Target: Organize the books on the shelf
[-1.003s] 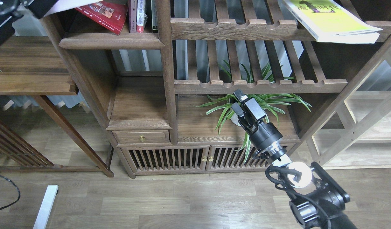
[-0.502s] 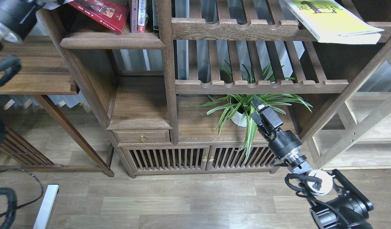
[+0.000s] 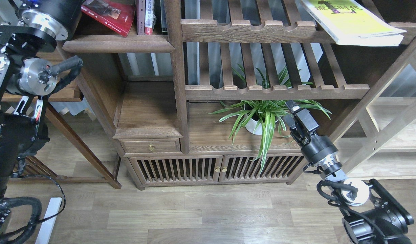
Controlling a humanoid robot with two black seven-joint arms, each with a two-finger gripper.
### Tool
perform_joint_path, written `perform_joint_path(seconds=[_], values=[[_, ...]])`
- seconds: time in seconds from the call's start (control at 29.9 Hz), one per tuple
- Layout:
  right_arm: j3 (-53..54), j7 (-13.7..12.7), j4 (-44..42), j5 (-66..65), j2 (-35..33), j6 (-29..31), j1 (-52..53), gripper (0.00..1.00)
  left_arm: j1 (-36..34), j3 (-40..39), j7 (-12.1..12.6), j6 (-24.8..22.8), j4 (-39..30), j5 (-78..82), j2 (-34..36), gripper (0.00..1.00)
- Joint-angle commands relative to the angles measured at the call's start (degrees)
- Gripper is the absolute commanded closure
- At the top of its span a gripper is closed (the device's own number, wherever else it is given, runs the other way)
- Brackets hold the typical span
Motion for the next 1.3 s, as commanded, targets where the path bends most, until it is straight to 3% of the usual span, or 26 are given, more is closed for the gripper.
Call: perform_joint_path(seconds=[0.0,0.33,0.6,0.97,1.27], values=[[0.1,0.0,0.0,0.4,0.0,0.0,0.0,0.03,-2.5,0.8,0.3,0.0,2.4,0.1,0.1,1.00],[0.9,0.0,-0.2,1.4,-1.2,0.0,0.0,0.03,-8.6,3.6,-1.4,-0.6,11.3,-1.1,2.3,0.99],[1.0,0.0,-0.3,1.5,-1.5,0.0,0.0,0.03,-12.0,6.7,-7.1,-0.6,19.1,-5.2,2.6,0.97],[1.0,0.0,-0.3,1.5,-2.5,0.0,0.0,0.03,-22.3,16.3,-15.7,-0.6,36.3,-16.4,2.6,0.92],[1.5,0.0,-0.3,1.5,-2.7,0.0,0.0,0.02,-25.7,21.9,-18.2,-0.7,42.6,-22.5,2.5,0.89]])
